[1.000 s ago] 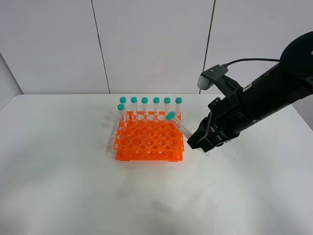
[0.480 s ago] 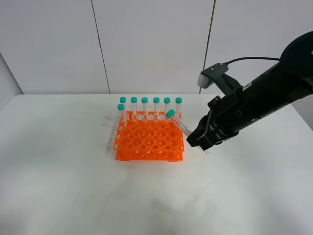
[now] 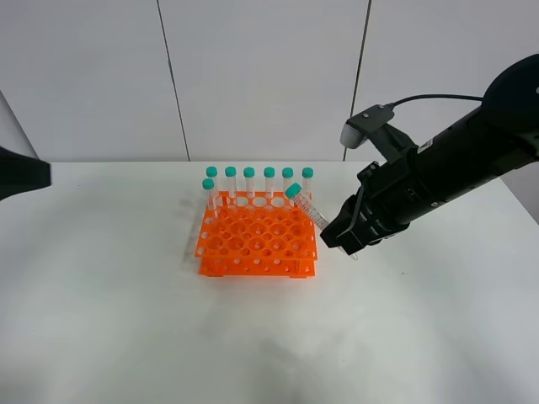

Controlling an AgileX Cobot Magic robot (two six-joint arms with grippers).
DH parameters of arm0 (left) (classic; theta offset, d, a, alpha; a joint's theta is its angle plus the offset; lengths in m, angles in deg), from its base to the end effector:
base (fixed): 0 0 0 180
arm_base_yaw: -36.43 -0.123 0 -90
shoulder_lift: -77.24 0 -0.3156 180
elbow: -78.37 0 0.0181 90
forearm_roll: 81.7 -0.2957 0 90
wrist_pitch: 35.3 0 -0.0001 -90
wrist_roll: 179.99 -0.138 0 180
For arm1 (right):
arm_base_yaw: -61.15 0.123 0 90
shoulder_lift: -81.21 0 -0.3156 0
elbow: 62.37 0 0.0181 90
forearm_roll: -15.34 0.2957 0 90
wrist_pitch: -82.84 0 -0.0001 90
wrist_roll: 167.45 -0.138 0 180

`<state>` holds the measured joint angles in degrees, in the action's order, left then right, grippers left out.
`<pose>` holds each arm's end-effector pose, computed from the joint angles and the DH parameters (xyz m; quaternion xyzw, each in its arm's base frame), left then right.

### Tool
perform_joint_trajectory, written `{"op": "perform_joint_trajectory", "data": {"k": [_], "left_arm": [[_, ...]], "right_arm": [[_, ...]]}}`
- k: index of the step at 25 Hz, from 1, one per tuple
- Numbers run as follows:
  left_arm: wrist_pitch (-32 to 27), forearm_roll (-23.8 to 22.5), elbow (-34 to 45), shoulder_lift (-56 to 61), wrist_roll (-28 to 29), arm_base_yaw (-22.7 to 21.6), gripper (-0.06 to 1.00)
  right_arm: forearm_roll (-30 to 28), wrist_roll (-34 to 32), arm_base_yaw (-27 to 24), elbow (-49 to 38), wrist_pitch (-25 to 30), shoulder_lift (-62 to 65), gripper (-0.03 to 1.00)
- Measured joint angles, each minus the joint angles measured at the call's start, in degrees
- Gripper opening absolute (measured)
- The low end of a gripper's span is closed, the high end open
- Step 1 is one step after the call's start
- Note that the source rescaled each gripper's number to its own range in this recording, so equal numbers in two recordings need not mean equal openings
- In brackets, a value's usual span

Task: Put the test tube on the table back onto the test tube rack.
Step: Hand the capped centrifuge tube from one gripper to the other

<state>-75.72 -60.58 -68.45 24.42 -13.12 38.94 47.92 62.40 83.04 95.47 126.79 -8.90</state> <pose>0.2119 -0.0416 0.3371 0.0491 0.8790 -0.1272 0.4568 0.2985 0.1755 0.2309 -0.4227 0.8534 0.1775 0.2480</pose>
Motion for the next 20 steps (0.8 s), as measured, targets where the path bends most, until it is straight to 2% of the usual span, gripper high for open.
{"op": "perform_joint_trajectory", "data": {"k": [3,11,15,20], "left_arm": [[2.2,12.1,0.0,-7.0,-8.8,0.0,1.00],[2.4,44.7,0.0,-24.3,-33.2,1.0,1.00],[2.3,57.2,0.0,-30.4,-41.3,6.0,1.00],[2.3,71.0,-0.2,-36.4,-47.5,12.8,1.00]], "right_arm": [[0.0,0.7,0.0,0.0,-0.3,0.0,0.03],[0.1,0.7,0.0,0.0,-2.8,0.0,0.03],[0.1,0.7,0.0,0.0,-3.0,0.0,0.03],[0.1,0.7,0.0,0.0,-3.2,0.0,0.03]]}}
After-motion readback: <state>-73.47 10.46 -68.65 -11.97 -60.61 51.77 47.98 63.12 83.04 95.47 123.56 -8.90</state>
